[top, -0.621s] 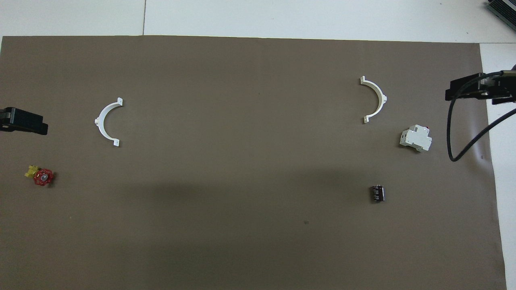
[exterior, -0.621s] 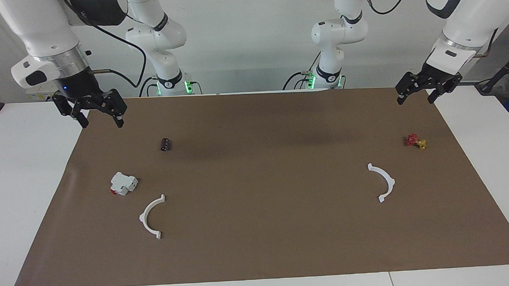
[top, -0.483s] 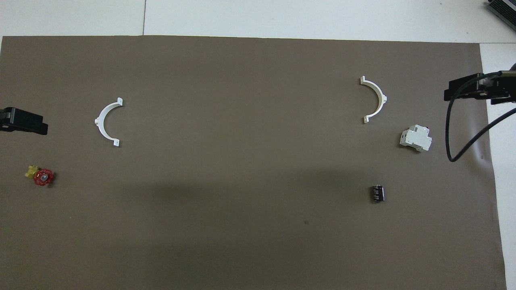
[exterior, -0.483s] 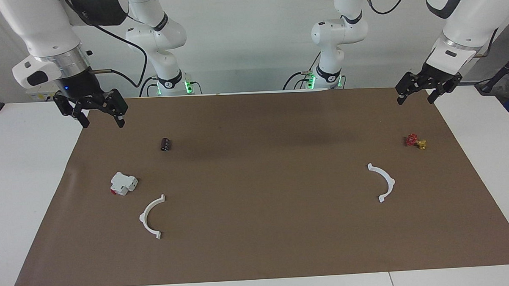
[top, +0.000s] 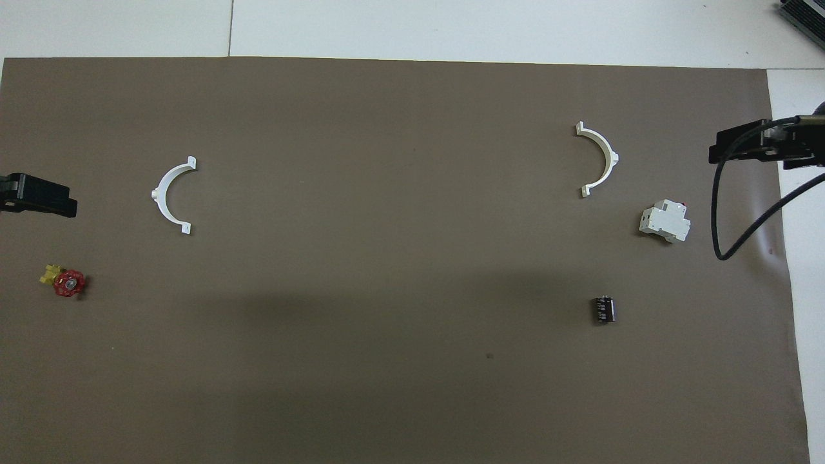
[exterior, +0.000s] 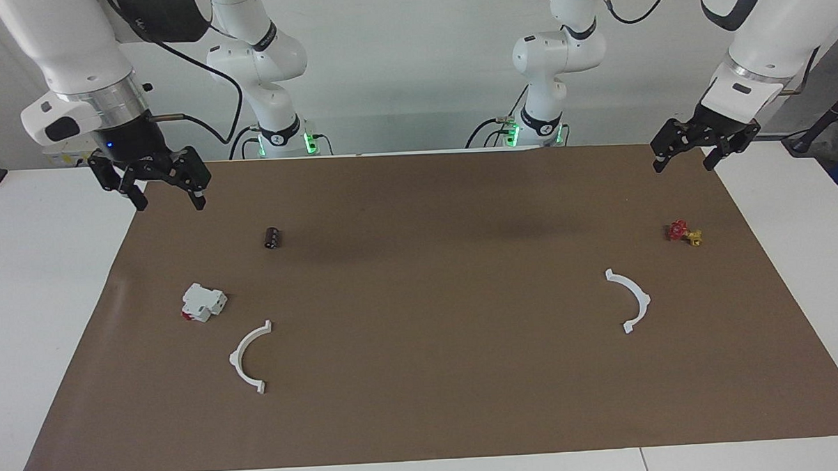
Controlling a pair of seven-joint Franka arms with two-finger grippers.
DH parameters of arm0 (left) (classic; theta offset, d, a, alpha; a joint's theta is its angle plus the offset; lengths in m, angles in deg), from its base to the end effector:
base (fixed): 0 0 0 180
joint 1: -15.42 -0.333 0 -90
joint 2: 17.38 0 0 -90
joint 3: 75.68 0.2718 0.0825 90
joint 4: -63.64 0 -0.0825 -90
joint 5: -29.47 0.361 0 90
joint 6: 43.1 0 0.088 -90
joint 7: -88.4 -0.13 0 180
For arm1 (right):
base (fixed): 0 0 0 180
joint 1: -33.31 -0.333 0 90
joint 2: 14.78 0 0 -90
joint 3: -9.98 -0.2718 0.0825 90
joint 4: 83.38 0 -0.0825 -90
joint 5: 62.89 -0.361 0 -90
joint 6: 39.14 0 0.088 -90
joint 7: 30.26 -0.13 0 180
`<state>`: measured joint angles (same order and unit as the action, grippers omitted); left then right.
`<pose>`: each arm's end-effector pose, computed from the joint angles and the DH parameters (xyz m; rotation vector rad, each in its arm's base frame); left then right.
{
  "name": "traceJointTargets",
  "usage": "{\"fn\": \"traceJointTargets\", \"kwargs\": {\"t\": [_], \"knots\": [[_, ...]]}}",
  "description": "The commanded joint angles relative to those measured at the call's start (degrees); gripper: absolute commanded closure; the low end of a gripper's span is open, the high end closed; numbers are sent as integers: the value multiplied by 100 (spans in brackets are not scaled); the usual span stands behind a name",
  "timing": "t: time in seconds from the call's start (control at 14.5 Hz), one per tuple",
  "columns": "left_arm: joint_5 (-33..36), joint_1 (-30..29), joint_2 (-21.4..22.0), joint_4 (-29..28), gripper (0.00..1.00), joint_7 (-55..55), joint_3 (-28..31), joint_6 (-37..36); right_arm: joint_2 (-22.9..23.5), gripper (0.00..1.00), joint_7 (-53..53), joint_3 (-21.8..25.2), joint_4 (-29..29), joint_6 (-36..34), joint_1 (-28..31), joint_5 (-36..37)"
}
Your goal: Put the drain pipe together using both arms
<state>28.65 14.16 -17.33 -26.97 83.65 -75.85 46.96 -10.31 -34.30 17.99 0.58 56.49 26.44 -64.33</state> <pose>0.5309 0.0082 0.5531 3.1252 -0.0997 -0.0125 0.5655 -0.0054 0.5724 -3.1147 0.1405 -0.1967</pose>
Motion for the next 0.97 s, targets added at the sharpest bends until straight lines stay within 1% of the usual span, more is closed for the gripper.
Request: {"fn": "traceJointTargets", "kwargs": {"t": [0.0, 0.14, 0.28, 0.41, 0.55, 0.62, 0.69, 0.9], "knots": [[-42, -102, 74, -97, 0, 44, -27, -7, -193, 0, 52, -36, 243, 95, 54, -14], [-42, -93, 74, -97, 0, 44, -36, -7, -166, 1, 61, -36, 252, 139, 19, 38], [-42, -84, 74, -97, 0, 44, -36, -15, 9, 3, 96, -36, 278, 340, 11, 56], [-42, -93, 74, -97, 0, 44, -27, -7, 464, 4, 105, -36, 226, 823, -7, 74], [-42, -93, 74, -97, 0, 44, -36, -15, 939, 4, 122, -36, 173, 1446, 54, 82], [-42, -93, 74, -97, 0, 44, -27, -15, 1237, 4, 131, -45, 138, 1710, 89, 135], [-42, -93, 74, -97, 0, 44, -36, -15, 1458, 4, 131, -45, 24, 1956, 98, 153], [-42, -93, 74, -97, 0, 44, -27, -15, 1977, 5, 157, -45, -152, 2266, 125, 144]]}}
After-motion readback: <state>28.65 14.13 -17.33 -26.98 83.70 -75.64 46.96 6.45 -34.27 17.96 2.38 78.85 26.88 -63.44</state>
